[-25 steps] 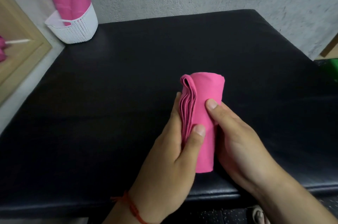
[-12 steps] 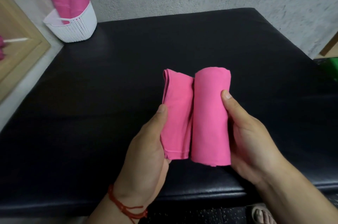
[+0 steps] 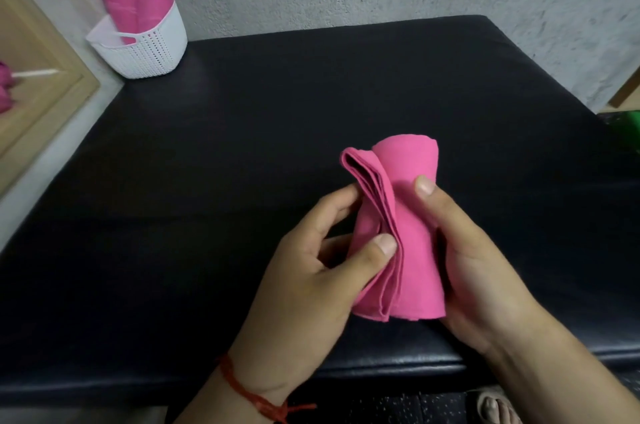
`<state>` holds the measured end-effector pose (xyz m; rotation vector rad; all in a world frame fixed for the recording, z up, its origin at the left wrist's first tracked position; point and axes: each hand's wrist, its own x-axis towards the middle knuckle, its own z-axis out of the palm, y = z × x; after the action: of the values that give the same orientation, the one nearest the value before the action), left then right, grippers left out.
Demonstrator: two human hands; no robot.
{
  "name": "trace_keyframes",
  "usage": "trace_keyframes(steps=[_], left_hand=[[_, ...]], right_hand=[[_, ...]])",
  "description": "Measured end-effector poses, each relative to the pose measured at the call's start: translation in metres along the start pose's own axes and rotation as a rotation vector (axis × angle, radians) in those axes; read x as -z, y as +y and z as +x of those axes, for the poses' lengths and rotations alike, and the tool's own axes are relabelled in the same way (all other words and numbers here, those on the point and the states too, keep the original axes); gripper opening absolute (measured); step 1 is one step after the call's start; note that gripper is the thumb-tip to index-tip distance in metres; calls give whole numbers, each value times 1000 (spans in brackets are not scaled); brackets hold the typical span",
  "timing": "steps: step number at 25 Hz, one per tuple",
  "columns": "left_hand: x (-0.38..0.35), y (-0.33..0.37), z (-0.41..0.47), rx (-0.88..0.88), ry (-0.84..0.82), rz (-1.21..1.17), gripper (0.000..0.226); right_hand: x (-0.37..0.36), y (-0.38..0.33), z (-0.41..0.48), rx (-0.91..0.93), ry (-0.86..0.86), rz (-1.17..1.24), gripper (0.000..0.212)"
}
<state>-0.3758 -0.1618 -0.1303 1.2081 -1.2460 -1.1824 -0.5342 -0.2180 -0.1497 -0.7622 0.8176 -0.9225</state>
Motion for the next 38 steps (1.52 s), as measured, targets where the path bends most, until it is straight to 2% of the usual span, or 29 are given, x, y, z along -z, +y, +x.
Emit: trace_keyframes(steps=[6,11,15,18,21,23,32,35,38], left_hand=[[-4,-1,-4,-44,55,193,63],[1,2,-2,-44,90,173,45],[7,0,1,26,106,66,38],[5,1,0,12,118,36,32],[2,2,-4,26,101,133,56],[1,0,-4,20,126,196,64],[1,-2,-2,-18,150,243,59],[0,-2,-2,-30,149,242,57],[0,-2,-3,-46,151,255,54]], right_hand=[[-1,0,-1,40,-28,-137,55],[-2,-1,-1,21,29,-41,42],[0,-1,0,-2,7,-9,48],[2,-1,1,-13,-4,-26,48],[2,1,0,-40,-56,-58,51],[0,1,0,-48,-51,-72,47],[2,4,0,21,-59,-144,50],[2,4,-1,34,-65,-184,58],[2,5,0,46,-39,-202,52]])
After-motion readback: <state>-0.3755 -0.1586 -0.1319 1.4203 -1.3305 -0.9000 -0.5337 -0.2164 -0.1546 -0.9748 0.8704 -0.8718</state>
